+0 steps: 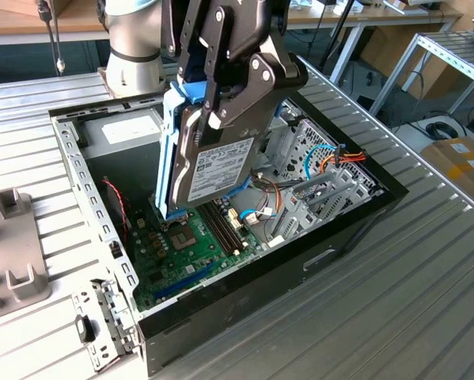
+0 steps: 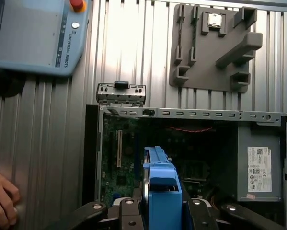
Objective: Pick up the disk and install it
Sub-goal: 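Pick up the disk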
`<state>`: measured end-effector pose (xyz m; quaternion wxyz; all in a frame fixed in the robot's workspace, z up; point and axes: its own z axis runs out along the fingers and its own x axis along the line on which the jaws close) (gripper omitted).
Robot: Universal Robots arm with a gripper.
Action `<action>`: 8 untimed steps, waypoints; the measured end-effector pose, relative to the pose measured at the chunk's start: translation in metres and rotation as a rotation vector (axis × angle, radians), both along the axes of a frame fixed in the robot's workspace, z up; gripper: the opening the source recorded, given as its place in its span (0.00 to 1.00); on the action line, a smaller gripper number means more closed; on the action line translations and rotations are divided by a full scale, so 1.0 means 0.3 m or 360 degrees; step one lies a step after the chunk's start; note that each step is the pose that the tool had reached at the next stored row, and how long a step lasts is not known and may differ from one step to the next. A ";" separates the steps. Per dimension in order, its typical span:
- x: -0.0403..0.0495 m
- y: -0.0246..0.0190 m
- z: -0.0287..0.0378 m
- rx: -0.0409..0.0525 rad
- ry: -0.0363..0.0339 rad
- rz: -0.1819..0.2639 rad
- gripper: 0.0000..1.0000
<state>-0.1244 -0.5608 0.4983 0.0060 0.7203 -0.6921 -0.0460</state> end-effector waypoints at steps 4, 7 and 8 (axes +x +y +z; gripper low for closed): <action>0.011 -0.010 -0.001 0.0000 0.0000 0.0000 0.37; 0.029 -0.012 -0.002 0.0000 0.0001 0.0000 0.37; 0.034 -0.013 -0.003 0.0000 0.0002 0.0000 0.37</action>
